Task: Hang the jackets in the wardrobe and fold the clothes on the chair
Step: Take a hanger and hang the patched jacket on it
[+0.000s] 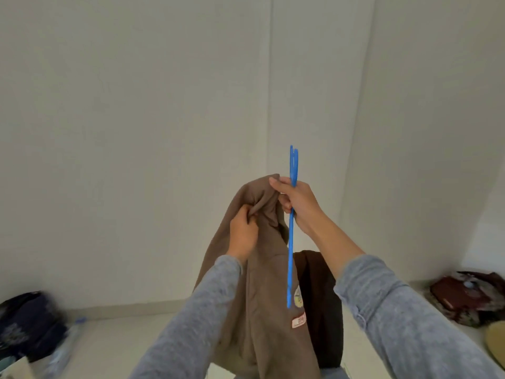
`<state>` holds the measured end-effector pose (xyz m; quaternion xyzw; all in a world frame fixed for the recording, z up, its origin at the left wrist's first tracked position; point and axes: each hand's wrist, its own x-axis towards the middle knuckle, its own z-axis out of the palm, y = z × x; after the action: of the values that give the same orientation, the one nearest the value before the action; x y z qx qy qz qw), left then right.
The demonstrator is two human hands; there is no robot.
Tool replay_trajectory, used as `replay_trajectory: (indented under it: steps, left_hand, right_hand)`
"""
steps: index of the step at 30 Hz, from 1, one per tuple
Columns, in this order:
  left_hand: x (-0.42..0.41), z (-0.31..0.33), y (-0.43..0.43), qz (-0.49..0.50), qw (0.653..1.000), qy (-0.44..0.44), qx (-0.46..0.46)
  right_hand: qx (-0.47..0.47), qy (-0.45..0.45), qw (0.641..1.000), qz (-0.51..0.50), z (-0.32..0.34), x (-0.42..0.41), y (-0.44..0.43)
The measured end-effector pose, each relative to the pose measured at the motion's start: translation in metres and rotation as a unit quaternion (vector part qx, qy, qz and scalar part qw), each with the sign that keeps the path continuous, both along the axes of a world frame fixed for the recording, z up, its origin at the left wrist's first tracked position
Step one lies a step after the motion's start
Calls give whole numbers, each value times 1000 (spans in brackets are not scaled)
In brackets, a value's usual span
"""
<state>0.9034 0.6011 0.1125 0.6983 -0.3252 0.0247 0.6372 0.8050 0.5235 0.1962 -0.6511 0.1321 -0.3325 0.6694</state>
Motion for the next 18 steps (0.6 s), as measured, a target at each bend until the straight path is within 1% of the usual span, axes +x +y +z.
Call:
replay_trajectory:
  steps: [1, 2, 3, 4, 5, 6, 7, 9, 11, 13, 16, 18]
  left_hand:
    - [1, 6, 0, 2, 1000, 12, -22]
    - [0, 15, 4, -4, 997, 51, -55]
    - [2, 25, 7, -14, 988, 118, -100]
    - [2, 38, 12, -31, 966, 204, -158]
    - [6, 49, 17, -52, 931, 288, -217]
    - [10, 60, 26, -70, 898, 346, -262]
    - [14, 69, 33, -81, 883, 368, -279]
    - [13, 83, 42, -98, 885, 369, -266]
    - [5, 93, 44, -127, 892, 363, -236]
    - [-3, 101, 42, -160, 895, 365, -199]
    - [-12, 112, 43, -173, 900, 367, -161]
    - [-11, 116, 45, -171, 921, 328, -125]
  right_hand:
    - [-11, -2, 1000, 7, 2, -6, -1]
    - [-21, -7, 1000, 13, 3, -11, -1]
    - [-30, -16, 999, 12, 3, -16, -3]
    - [-36, -25, 999, 4, 3, -20, -5]
    - [-45, -28, 999, -13, 0, -23, -8]
    - [-57, -20, 998, -31, -3, -25, -11]
    - [-75, -1, 996, -48, -7, -27, -14]
    - [-126, 57, 989, -58, -18, -26, -16]
    - [-173, 119, 977, -30, -26, -21, -11]
    - [-194, 161, 968, 13, -29, -16, -1]
    - [-221, 178, 958, 38, -29, -15, 6]
    - [-213, 151, 965, 23, -27, -17, 4]
